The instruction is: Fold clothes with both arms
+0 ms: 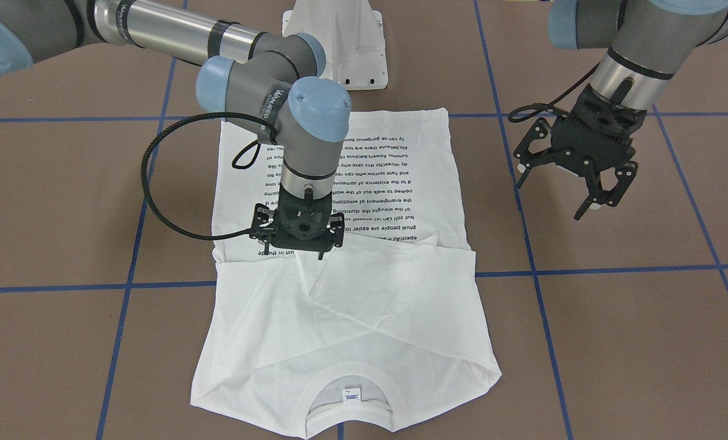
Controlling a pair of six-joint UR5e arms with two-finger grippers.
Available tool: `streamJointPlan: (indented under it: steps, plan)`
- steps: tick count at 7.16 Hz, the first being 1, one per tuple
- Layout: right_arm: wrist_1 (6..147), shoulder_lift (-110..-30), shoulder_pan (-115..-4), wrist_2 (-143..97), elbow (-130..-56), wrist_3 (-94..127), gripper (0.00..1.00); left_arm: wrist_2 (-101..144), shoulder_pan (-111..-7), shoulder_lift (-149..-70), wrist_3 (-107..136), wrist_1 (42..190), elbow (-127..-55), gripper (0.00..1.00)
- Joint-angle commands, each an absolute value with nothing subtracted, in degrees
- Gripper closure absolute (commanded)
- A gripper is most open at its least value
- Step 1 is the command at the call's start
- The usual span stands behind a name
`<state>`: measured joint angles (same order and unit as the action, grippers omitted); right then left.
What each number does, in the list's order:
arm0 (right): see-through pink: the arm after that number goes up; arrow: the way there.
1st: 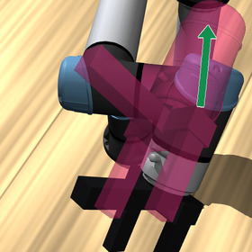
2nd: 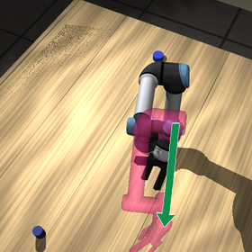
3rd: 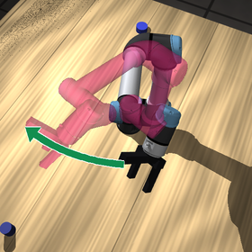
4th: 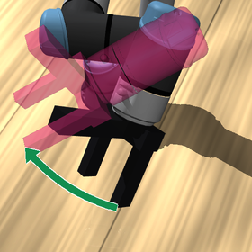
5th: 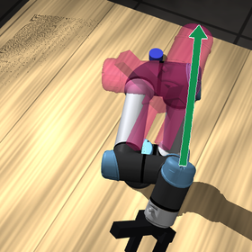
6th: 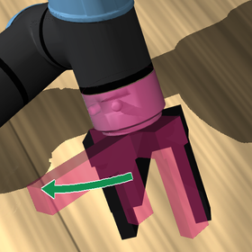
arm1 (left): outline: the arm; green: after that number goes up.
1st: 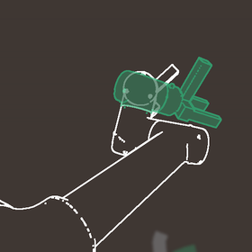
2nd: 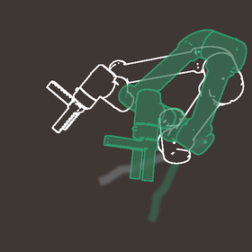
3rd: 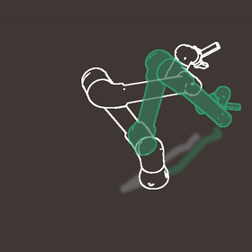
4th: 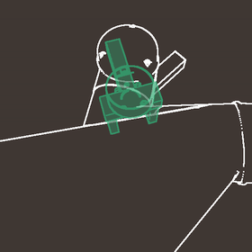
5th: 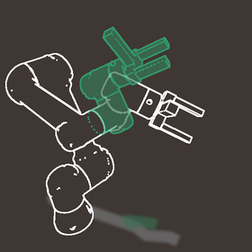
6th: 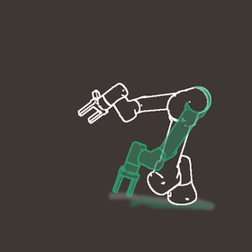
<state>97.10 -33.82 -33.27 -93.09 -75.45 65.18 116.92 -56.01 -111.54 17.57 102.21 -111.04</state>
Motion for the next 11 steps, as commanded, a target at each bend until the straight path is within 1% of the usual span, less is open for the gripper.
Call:
streamJointPlan:
  steps: [1,2,3,4,5,6,9,10,11]
  plan:
    - [96.94,-30.25,-29.64,-92.46,-70.42,68.35,0.01,116.98,-56.07,-111.45,18.02,102.22,-111.53,0.00]
    - [96.86,-29.28,-28.40,-90.20,-68.66,69.77,0.01,116.98,-56.07,-111.36,18.28,102.22,-111.53,0.00]
    - [96.86,-28.83,-27.78,-89.04,-67.08,69.79,0.05,116.98,-56.07,-111.36,18.28,102.22,-111.53,0.00]
    - [96.86,-28.74,-27.08,-87.12,-66.02,69.79,0.11,116.98,-56.07,-111.36,18.28,102.22,-111.53,0.00]
    - [96.86,-28.83,-26.37,-86.66,-65.66,69.79,0.11,116.98,-56.07,-111.27,18.28,102.22,-111.62,0.00]
    - [96.86,-28.92,-25.93,-86.23,-65.57,69.79,0.15,116.98,-56.07,-111.27,18.28,102.22,-111.62,0.00]
    - [97.29,-29.70,-25.14,-84.73,-65.57,68.73,0.19,116.98,-56.07,-111.18,18.28,102.22,-111.62,0.00]
    - [97.47,-29.79,-25.05,-84.64,-65.57,68.64,0.24,116.98,-56.07,-111.18,18.28,102.22,-111.62,0.00]
    - [99.30,-29.71,-25.05,-84.64,-65.57,68.38,0.41,116.98,-55.99,-111.18,18.37,102.22,-111.53,0.00]
